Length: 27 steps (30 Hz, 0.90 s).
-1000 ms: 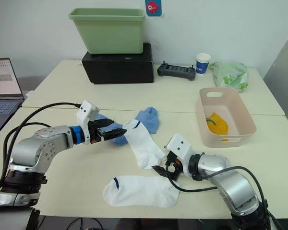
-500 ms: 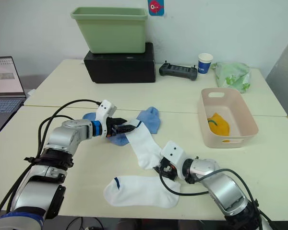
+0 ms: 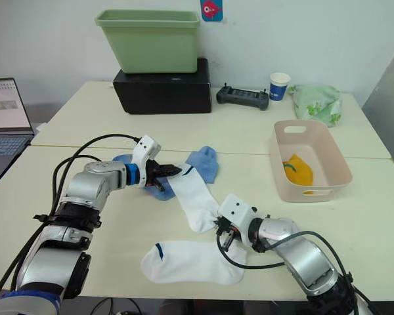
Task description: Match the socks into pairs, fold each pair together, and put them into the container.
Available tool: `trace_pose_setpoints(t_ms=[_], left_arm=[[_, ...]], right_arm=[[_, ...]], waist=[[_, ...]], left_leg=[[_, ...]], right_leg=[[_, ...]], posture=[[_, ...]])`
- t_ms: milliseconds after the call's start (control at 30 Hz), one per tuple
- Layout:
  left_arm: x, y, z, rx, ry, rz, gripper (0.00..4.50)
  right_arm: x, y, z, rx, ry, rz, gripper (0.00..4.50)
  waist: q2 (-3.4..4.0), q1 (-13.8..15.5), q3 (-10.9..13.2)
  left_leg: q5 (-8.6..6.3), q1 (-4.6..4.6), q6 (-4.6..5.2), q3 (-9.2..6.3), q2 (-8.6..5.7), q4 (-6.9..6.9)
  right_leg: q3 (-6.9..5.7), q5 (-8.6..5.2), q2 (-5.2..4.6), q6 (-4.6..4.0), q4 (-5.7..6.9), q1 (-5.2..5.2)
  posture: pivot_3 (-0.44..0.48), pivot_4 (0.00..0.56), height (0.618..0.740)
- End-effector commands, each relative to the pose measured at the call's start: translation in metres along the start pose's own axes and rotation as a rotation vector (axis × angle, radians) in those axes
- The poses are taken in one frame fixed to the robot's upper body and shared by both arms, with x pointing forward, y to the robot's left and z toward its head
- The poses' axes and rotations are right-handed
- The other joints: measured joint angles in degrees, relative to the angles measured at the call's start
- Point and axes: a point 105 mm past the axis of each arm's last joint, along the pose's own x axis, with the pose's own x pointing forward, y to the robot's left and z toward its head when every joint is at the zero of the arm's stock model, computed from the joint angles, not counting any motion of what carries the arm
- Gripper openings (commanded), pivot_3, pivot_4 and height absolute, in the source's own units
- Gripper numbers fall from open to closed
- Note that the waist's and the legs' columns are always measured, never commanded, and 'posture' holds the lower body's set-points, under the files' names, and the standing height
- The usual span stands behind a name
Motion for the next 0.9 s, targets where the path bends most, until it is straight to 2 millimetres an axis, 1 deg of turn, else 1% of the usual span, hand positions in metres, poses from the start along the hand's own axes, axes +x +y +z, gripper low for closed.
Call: trace_pose_setpoints(t_ms=[33,133,200,267,367,433,500,567,633,733,867,900], left_arm=[[-0.024,-0.007,0.020,-0.007,-0.078,0.008,0.03],[-0.045,-0.019,0.020,-0.086,-0.130,0.010,0.03],[-0.063,-0.032,0.014,-0.169,-0.177,0.004,0.03],[-0.074,-0.039,0.008,-0.234,-0.208,0.022,0.03],[-0.082,-0.047,-0.001,-0.305,-0.238,0.062,0.03],[-0.083,-0.052,-0.010,-0.353,-0.248,0.085,0.03],[-0.076,-0.072,-0.037,-0.460,-0.277,0.127,0.03],[-0.071,-0.084,-0.051,-0.528,-0.295,0.164,0.03],[-0.066,-0.089,-0.057,-0.550,-0.298,0.192,0.03],[-0.056,-0.094,-0.062,-0.568,-0.315,0.238,0.03],[-0.051,-0.092,-0.062,-0.574,-0.339,0.272,0.03],[-0.050,-0.093,-0.063,-0.568,-0.337,0.280,0.01]], right_arm=[[-0.016,-0.005,0.026,-0.051,-0.084,0.012,0.00],[-0.027,-0.007,0.034,-0.092,-0.096,0.081,0.00],[-0.033,-0.011,0.036,-0.139,-0.081,0.143,0.00],[-0.036,-0.016,0.035,-0.181,-0.056,0.166,0.00],[-0.037,-0.022,0.031,-0.236,-0.012,0.182,0.00],[-0.037,-0.025,0.028,-0.258,0.010,0.194,0.00],[-0.037,-0.031,0.018,-0.320,0.075,0.208,0.00],[-0.037,-0.037,0.011,-0.362,0.114,0.214,0.00],[-0.037,-0.042,0.008,-0.398,0.136,0.210,0.00],[-0.036,-0.057,0.007,-0.459,0.167,0.172,0.00],[-0.035,-0.061,0.005,-0.475,0.181,0.171,0.00],[-0.037,-0.062,0.003,-0.478,0.190,0.172,0.24]], waist=[[0.00,0.0,0.0],[0.00,-0.1,0.0],[0.00,-0.2,0.0],[0.00,-0.3,0.0],[-0.01,0.0,0.0],[-0.01,0.1,0.0],[0.00,0.1,0.0],[-0.04,0.2,0.0],[-0.24,0.2,0.1],[-0.18,0.3,0.1],[-0.17,0.3,0.1],[-0.17,0.3,0.1]], left_leg=[[0.00,0.00,0.00,-0.01,0.01,0.00],[0.00,0.01,0.00,0.00,0.01,0.00],[0.00,0.01,0.00,-0.01,0.01,0.02],[0.00,0.06,0.00,0.00,0.01,0.01],[0.00,0.11,0.01,-0.04,0.01,0.02],[0.00,0.15,0.01,-0.04,-0.01,0.04],[0.00,0.15,0.00,-0.01,-0.04,0.05],[-0.01,0.21,0.01,0.18,-0.14,0.06],[-0.01,0.18,0.00,0.17,-0.12,0.12],[0.00,0.23,0.00,-0.08,-0.06,0.09],[0.00,0.24,0.00,0.02,-0.09,0.11],[0.00,0.24,0.00,0.05,-0.09,0.10]], right_leg=[[-0.01,0.00,0.00,0.00,0.01,0.00],[0.01,0.00,-0.03,0.00,0.00,0.02],[-0.01,0.00,-0.05,0.00,0.00,0.04],[0.00,0.00,-0.06,0.01,0.00,0.07],[-0.05,-0.01,-0.05,0.01,0.00,0.11],[-0.03,-0.01,-0.06,0.02,0.00,0.17],[0.00,0.00,-0.11,0.03,-0.04,0.19],[0.19,0.06,-0.27,-0.01,-0.09,0.26],[0.20,0.12,-0.25,-0.07,-0.08,0.24],[0.07,0.10,-0.12,-0.04,-0.03,0.25],[0.08,0.11,-0.12,-0.05,-0.06,0.29],[0.11,0.11,-0.13,-0.06,-0.07,0.29]], posture=[[0.000,0.150,0.730],[0.000,0.150,0.730],[0.000,0.150,0.730],[0.000,0.150,0.730],[0.000,0.150,0.730],[0.000,0.150,0.730],[0.000,0.150,0.730],[0.000,0.150,0.730],[0.000,0.150,0.730],[0.000,0.150,0.730],[0.000,0.150,0.730],[0.000,0.150,0.730]])
